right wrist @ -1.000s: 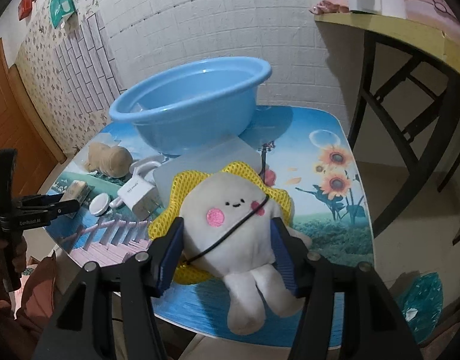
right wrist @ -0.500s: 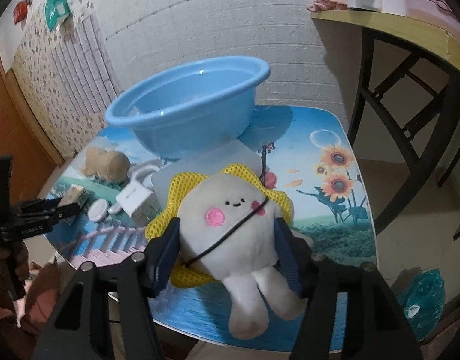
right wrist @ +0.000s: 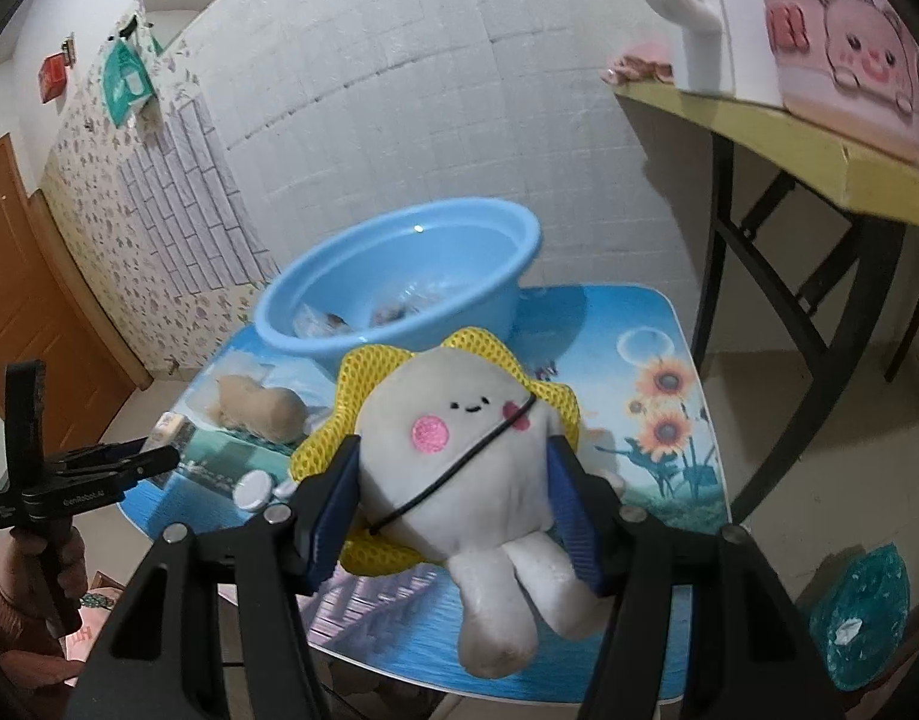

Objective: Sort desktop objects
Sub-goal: 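Carry the doll and tissue pack over the blue basin and open both grippers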

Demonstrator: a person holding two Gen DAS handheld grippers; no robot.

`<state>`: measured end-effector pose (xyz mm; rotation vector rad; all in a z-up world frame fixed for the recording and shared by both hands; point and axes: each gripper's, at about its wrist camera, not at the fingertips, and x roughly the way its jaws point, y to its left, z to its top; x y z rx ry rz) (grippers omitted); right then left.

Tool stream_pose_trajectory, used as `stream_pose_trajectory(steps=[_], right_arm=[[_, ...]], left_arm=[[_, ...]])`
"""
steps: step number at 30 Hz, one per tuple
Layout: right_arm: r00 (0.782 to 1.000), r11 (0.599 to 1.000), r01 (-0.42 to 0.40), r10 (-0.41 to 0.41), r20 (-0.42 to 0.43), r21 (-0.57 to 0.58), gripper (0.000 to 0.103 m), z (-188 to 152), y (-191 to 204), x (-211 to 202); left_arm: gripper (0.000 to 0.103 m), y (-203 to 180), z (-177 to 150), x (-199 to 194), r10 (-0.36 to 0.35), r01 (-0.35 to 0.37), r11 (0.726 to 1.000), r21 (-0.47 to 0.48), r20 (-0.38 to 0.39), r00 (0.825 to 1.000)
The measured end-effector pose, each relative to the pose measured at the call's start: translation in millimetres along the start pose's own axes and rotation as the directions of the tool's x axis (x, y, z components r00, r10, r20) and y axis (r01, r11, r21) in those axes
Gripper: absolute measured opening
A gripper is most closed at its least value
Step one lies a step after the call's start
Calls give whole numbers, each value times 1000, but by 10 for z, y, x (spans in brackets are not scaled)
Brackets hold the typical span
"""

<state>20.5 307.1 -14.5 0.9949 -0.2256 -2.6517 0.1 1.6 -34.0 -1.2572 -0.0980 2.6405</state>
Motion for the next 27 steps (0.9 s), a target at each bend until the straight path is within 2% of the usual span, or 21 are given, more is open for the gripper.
stream_pose_trajectory(steps=[3,7,15,27], right_arm=[[1000,1000,-15,16,22,-17,59,62,73,-50],[998,999,-38,39,46,-27,59,134,146,-87],[992,995,-82,87,96,-48,59,370,283,-104],[982,991,-123,130,140,-61,59,705,259,140]], left_arm=[[47,-19,56,-54,-26,26,1000,-11,8,1000],[47,-81,154,-101,-25,25,1000,4,27,999],[47,-268,474,-139,-64,61,997,38,72,995],[47,-572,969,139,-100,93,992,89,73,992]])
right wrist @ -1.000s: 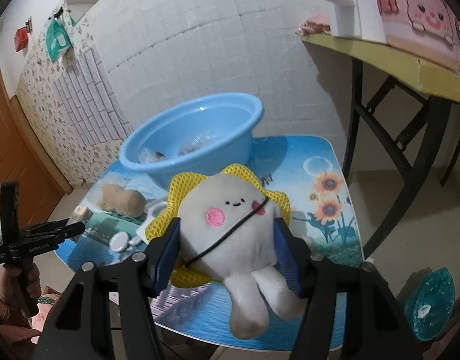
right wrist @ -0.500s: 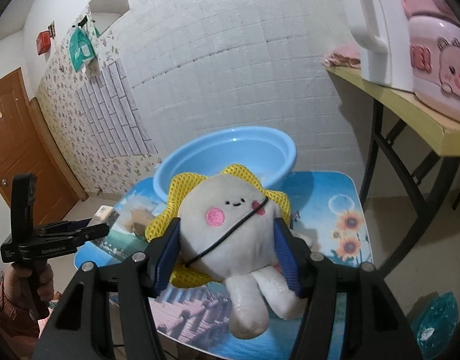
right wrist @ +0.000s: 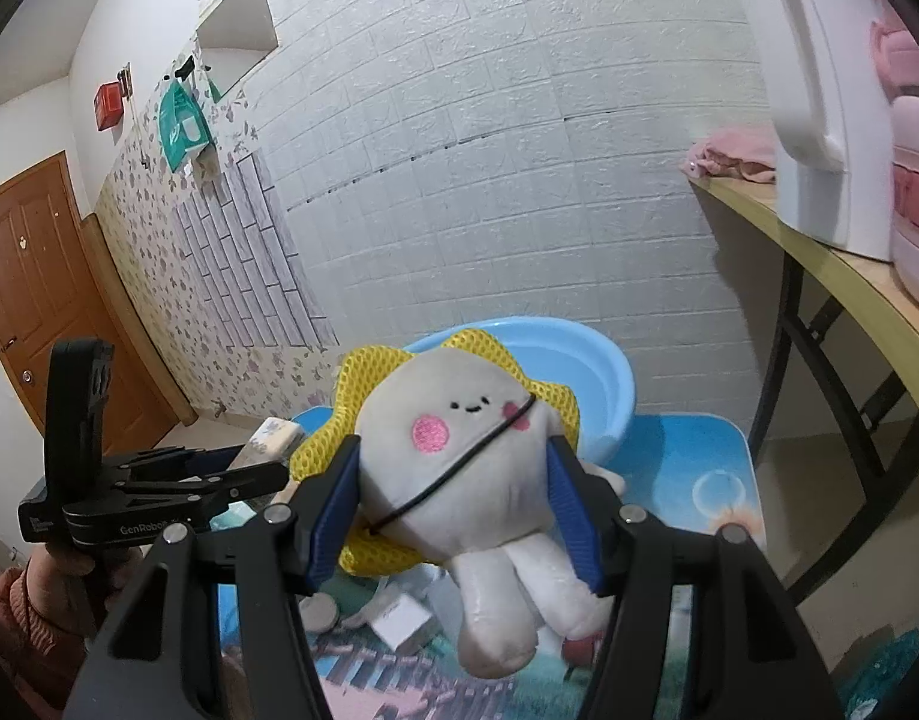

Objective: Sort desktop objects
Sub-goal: 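Carry the doll and tissue pack over the blue basin and open both grippers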

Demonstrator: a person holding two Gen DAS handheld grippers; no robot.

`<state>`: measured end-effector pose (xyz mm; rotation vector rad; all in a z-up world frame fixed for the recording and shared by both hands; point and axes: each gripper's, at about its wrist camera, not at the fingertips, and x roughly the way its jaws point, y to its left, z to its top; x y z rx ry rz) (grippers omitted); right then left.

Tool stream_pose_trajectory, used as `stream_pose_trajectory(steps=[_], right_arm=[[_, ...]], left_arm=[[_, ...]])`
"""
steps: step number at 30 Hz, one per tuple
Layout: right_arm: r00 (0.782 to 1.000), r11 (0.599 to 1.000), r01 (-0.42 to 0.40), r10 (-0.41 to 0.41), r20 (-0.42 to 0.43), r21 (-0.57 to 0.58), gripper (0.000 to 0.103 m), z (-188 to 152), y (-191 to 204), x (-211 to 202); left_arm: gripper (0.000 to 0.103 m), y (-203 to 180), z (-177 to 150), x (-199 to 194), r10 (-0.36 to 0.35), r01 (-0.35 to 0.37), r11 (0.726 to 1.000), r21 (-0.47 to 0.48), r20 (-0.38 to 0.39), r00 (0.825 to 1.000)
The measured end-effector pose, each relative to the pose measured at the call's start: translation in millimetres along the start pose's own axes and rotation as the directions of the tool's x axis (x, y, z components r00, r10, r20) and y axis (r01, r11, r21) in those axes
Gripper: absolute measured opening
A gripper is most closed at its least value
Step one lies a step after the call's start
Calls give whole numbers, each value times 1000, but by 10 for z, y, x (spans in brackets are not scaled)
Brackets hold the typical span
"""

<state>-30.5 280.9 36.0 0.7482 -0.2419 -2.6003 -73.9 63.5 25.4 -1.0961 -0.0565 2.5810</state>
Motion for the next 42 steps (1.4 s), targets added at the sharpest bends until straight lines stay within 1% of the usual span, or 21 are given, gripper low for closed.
stream_pose_trajectory(steps=[6,8,15,17,18,20,24,29,31,33,34,35,38,42], right_arm=[[1000,1000,-16,16,-5,1,59,133,-61,257],[1000,1000,-19,19,-13,0,59,168,-84,330],[999,1000,-21,21,-41,0,59,209,-194,511],[999,1000,-18,18,-51,1,59,217,-209,572],[998,1000,-20,20,-58,4,59,217,-225,610],[998,1000,-24,24,-66,8,59,222,-248,664],[996,999,-42,42,-74,7,59,263,-242,818],[994,998,-62,60,-95,-11,60,301,-151,1020],[992,998,-42,38,-119,-36,64,286,-80,1086],[991,999,-28,23,-131,-34,65,245,-23,1100],[990,999,-38,34,-139,-25,66,219,-3,1098],[988,999,-42,39,-150,-20,66,192,13,1095],[989,1000,-16,11,-145,-27,66,140,30,1006],[992,1000,-5,5,-129,-5,66,122,25,846]], left_arm=[[47,-111,208,290,-16,17,999,43,-7,1000],[47,-135,260,425,-10,12,998,59,-19,1000],[48,-159,331,760,-27,31,997,71,-53,998],[49,-165,334,812,-30,34,997,74,-60,998],[51,-165,336,833,-29,34,997,76,-64,998],[55,-153,341,840,-27,32,997,73,-66,997],[68,-127,370,812,-26,29,998,62,-54,998],[69,-86,354,734,-8,11,998,57,-42,999],[69,-58,321,688,-6,8,999,51,-32,999],[69,-58,290,635,3,-2,998,57,-14,1000],[75,-60,283,621,18,-17,998,57,-10,1000],[78,-54,270,606,29,-28,998,54,-11,1000],[79,-27,208,579,25,-24,999,39,-19,1000],[79,5,93,546,27,-26,999,21,-43,999]])
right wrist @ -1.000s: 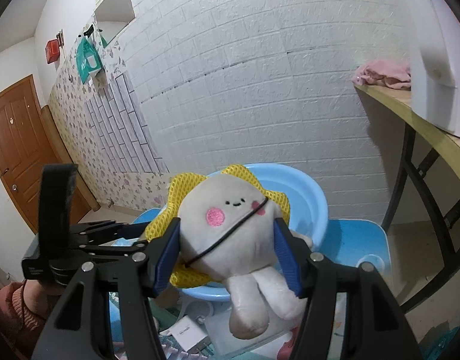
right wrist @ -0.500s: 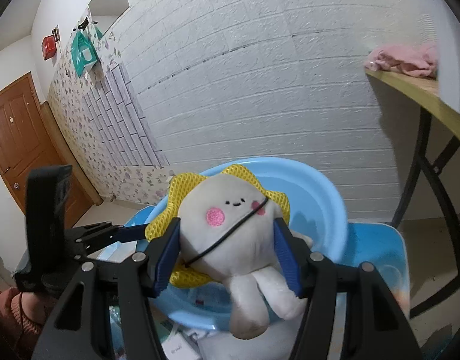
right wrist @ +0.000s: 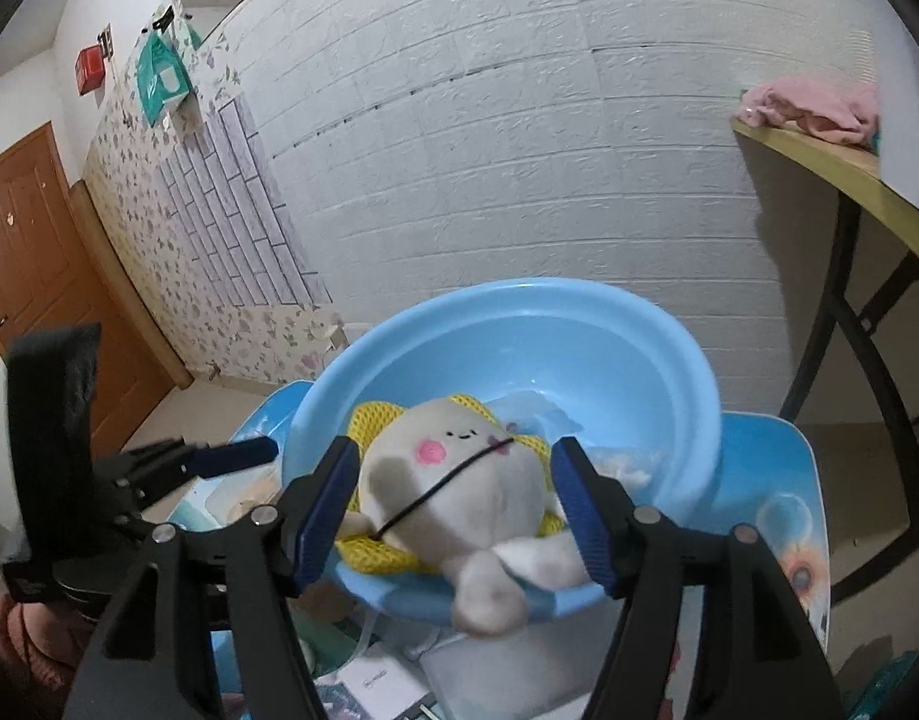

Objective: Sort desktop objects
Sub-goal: 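Carry the doll and tissue pack over the blue basin and open both grippers, then move both grippers back from the basin over the table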

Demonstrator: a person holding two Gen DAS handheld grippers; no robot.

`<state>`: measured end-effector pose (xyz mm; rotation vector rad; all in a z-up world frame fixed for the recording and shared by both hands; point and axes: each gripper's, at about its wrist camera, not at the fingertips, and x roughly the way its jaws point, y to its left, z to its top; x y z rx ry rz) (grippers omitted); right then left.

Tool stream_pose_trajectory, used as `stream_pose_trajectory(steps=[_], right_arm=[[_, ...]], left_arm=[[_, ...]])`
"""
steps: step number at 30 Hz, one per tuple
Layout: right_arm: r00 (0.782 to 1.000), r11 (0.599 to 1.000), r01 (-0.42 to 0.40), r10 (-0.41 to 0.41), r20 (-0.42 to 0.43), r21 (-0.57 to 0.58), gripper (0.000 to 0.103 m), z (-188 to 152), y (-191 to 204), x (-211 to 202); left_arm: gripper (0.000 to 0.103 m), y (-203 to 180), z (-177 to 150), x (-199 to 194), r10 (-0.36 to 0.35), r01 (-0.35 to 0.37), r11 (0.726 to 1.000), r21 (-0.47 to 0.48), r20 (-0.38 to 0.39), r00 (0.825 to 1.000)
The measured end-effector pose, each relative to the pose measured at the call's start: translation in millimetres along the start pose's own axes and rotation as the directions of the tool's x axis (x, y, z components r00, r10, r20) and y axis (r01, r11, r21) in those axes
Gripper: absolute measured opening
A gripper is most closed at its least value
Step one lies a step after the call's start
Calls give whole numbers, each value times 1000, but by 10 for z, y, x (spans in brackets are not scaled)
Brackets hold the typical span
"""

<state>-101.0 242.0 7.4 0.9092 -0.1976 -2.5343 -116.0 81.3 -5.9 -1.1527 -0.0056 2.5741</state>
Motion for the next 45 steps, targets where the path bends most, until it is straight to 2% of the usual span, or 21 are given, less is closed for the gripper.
stream_pose_trajectory(steps=[4,22,31,36,40,45], right_arm=[[1000,1000,21,-21,1,3,67,-75,26,-109],[997,996,58,-54,-51,73,67,-433,-77,-362],[993,995,71,-64,-102,70,67,-726,-120,-376],[983,992,98,-83,-165,83,67,-919,-198,-313],[980,992,106,-91,-175,75,67,-990,-198,-324],[977,991,108,-91,-193,77,67,-1082,-207,-292]], left_arm=[[85,11,-82,-105,-6,6,1000,-6,12,1000],[86,35,-415,-417,8,-7,1000,-30,22,1000],[87,149,-655,-447,37,-37,999,-40,-12,999],[87,221,-834,-391,45,-48,998,-51,-52,998],[88,291,-955,-366,55,-60,997,-58,-75,996],[88,362,-1073,-305,36,-46,995,-93,-106,994]])
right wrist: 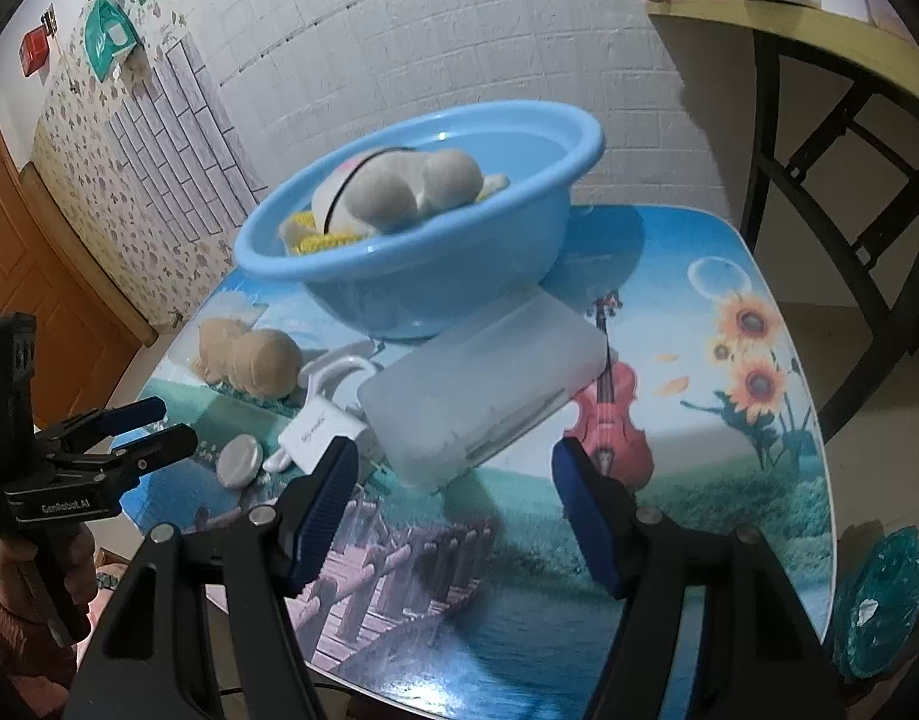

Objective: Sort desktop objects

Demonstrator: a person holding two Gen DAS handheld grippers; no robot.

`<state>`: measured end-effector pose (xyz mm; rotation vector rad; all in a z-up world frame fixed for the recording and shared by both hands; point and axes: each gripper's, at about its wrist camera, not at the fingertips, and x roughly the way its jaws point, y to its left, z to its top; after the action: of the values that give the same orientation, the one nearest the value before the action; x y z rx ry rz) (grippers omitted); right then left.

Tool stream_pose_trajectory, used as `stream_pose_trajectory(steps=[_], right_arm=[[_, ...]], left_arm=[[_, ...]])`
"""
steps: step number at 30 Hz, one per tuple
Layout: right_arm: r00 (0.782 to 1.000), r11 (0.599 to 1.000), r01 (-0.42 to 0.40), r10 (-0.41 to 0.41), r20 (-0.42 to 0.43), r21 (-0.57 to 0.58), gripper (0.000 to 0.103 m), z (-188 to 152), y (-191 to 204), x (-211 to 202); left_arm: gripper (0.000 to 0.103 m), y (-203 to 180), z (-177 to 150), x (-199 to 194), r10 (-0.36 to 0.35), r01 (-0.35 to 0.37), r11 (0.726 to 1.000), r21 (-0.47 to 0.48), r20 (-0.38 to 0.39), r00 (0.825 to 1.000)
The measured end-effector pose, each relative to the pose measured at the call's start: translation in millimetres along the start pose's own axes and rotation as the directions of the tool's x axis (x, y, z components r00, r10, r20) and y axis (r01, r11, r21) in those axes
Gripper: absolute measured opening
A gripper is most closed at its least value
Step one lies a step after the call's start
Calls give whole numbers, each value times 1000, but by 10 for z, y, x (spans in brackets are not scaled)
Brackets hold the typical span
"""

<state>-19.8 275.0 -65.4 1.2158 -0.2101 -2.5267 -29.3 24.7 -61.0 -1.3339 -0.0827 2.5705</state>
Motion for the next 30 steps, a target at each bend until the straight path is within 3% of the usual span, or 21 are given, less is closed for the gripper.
stream_pose_trajectory(steps=[3,6,12,16,23,30], right_arm=[[1000,999,28,-28,-15,26,69,-13,-22,51],[1000,999,28,-28,-9,45,84,-11,-21,49],[999,998,37,-37,-13,40,87,-31,43,95],[998,997,69,-69,-12,31,103,-39,95,134],[997,993,78,-79,9,84,103,48,165,217],[989,983,147,-149,6,108,103,170,265,368]], left_arm=[[88,-47,-19,39,-9,9,1000,10,-7,1000],[88,-100,-41,66,-17,17,1000,23,-13,1000],[88,-207,-121,179,-24,26,998,51,-40,999],[89,-260,-157,231,13,-10,996,84,-37,999],[90,-314,-184,280,80,-79,985,152,-2,997],[99,-230,-158,320,90,-91,988,125,15,996]])
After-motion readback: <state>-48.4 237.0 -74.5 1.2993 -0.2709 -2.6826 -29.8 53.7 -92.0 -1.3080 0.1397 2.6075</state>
